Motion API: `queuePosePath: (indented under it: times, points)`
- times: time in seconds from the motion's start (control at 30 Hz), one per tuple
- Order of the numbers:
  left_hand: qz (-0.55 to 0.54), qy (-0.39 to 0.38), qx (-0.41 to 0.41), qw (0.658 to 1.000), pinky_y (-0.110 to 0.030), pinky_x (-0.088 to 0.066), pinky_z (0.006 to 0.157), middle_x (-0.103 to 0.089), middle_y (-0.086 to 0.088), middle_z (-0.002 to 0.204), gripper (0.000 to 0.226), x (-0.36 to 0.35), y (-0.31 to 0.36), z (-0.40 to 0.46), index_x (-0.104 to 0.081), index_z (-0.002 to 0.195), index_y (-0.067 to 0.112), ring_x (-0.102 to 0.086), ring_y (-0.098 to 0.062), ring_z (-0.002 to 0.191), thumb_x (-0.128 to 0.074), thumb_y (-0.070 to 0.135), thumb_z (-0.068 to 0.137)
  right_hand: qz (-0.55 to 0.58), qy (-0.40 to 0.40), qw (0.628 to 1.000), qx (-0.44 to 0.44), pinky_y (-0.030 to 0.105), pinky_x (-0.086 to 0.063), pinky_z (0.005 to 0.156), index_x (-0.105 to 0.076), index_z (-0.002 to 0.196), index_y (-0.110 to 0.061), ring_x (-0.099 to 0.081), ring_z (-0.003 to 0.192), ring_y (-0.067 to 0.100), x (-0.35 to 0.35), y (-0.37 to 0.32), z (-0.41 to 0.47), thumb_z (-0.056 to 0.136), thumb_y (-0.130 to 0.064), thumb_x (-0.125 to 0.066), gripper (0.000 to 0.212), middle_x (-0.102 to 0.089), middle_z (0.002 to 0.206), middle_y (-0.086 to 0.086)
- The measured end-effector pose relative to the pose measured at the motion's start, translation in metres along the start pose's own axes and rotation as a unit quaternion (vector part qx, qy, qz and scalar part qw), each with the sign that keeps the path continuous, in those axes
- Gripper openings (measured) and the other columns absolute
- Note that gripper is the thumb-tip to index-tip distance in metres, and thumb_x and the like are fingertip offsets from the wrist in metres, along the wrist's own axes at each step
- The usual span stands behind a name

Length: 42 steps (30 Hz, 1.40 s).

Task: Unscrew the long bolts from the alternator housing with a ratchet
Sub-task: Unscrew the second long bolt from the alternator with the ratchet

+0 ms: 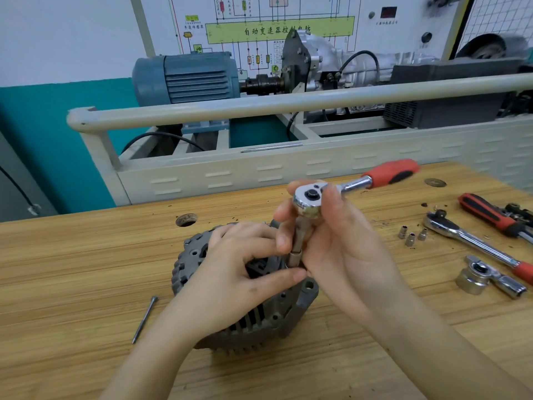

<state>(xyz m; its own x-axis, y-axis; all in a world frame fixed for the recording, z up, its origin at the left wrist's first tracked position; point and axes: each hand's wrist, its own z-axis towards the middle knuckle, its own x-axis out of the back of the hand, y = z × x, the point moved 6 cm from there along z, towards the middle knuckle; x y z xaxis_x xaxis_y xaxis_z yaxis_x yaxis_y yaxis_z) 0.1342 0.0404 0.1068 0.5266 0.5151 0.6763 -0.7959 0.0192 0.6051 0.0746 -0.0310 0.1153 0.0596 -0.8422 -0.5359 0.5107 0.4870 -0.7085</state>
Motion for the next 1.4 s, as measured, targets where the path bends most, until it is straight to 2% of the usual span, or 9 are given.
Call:
queuePosePath:
  times: [0.2,0.37,0.47,0.63,0.77,0.87,1.07,1.2,1.4]
  points:
    - [0.006,0.041,0.014,0.999,-0.052,-0.033,0.094,-0.057,0.023,0.08,0.014,0.002,0.003,-0.001,-0.051,0.065,0.044,-0.051,-0.005,0.092,-0.057,0.056,0.067,-0.02,0.0,1.0,0.006,0.022,-0.049,0.063,-0.068,0.083,-0.018,-0.06,0.063,0.01,0.001,-0.002,-0.001,0.065,-0.039,-0.076,0.029,-0.066,0.081,-0.001]
    - [0.01,0.034,0.014,0.999,-0.052,-0.034,0.094,-0.061,0.014,0.08,0.038,0.001,0.001,0.0,-0.068,0.077,0.023,-0.054,-0.006,0.091,-0.057,0.057,0.065,-0.026,-0.013,0.999,0.019,0.022,-0.049,0.066,-0.066,0.08,-0.023,-0.06,0.068,0.01,-0.001,-0.005,-0.005,0.063,-0.031,-0.08,0.024,-0.066,0.084,-0.001]
    - [-0.003,0.029,0.004,1.0,-0.054,-0.036,0.093,-0.06,0.017,0.082,0.028,0.001,0.004,0.0,-0.065,0.076,0.027,-0.055,-0.007,0.091,-0.058,0.054,0.068,-0.02,-0.024,0.999,0.011,0.023,-0.049,0.068,-0.067,0.084,-0.019,-0.061,0.069,0.011,-0.004,-0.004,-0.004,0.068,-0.033,-0.075,0.023,-0.068,0.084,0.0]
    - [0.009,0.011,-0.013,1.0,-0.051,-0.033,0.098,-0.066,0.005,0.091,0.043,0.0,0.001,-0.001,-0.069,0.081,0.011,-0.056,-0.015,0.103,-0.057,0.051,0.072,-0.007,-0.025,0.999,-0.019,0.024,-0.051,0.068,-0.07,0.09,-0.017,-0.062,0.068,0.01,-0.003,0.0,-0.001,0.071,-0.042,-0.07,0.032,-0.069,0.086,0.001]
    - [0.041,0.051,0.013,0.998,-0.046,-0.026,0.102,-0.062,0.016,0.085,0.041,0.002,0.0,-0.003,-0.066,0.073,0.02,-0.052,-0.002,0.1,-0.054,0.058,0.067,-0.022,-0.013,1.0,-0.008,0.022,-0.049,0.063,-0.071,0.086,-0.018,-0.061,0.066,0.009,0.0,0.0,0.0,0.066,-0.044,-0.074,0.033,-0.069,0.086,-0.001]
    - [0.045,0.069,0.025,0.996,-0.038,-0.023,0.104,-0.054,0.026,0.094,0.037,0.003,0.001,-0.004,-0.061,0.073,0.028,-0.048,0.006,0.095,-0.051,0.063,0.062,-0.037,-0.008,0.999,0.015,0.021,-0.049,0.063,-0.07,0.082,-0.019,-0.06,0.067,0.008,0.001,-0.003,-0.001,0.063,-0.039,-0.078,0.028,-0.068,0.083,-0.002]
    - [0.038,0.066,0.026,0.997,-0.035,-0.024,0.105,-0.059,0.015,0.092,0.044,0.002,0.0,-0.005,-0.066,0.077,0.022,-0.049,0.005,0.098,-0.052,0.061,0.064,-0.023,-0.018,1.0,0.002,0.022,-0.049,0.065,-0.07,0.087,-0.02,-0.062,0.068,0.01,0.001,0.0,0.0,0.069,-0.043,-0.072,0.03,-0.069,0.085,-0.001]
    - [0.038,0.04,0.025,0.998,-0.029,-0.015,0.107,-0.062,0.02,0.097,0.041,0.002,0.001,-0.006,-0.067,0.085,0.031,-0.043,0.01,0.107,-0.047,0.062,0.066,0.008,-0.008,1.0,-0.019,0.023,-0.051,0.065,-0.07,0.091,-0.018,-0.063,0.069,0.011,0.005,0.003,0.003,0.072,-0.048,-0.065,0.037,-0.07,0.086,0.0]
    - [0.048,0.062,0.034,0.996,-0.037,-0.018,0.108,-0.063,0.017,0.086,0.043,0.003,-0.001,-0.005,-0.067,0.074,0.025,-0.05,0.004,0.101,-0.051,0.063,0.063,-0.002,0.002,1.0,0.009,0.022,-0.049,0.06,-0.07,0.081,-0.019,-0.06,0.067,0.01,0.006,-0.001,0.002,0.063,-0.041,-0.078,0.03,-0.067,0.082,-0.002]
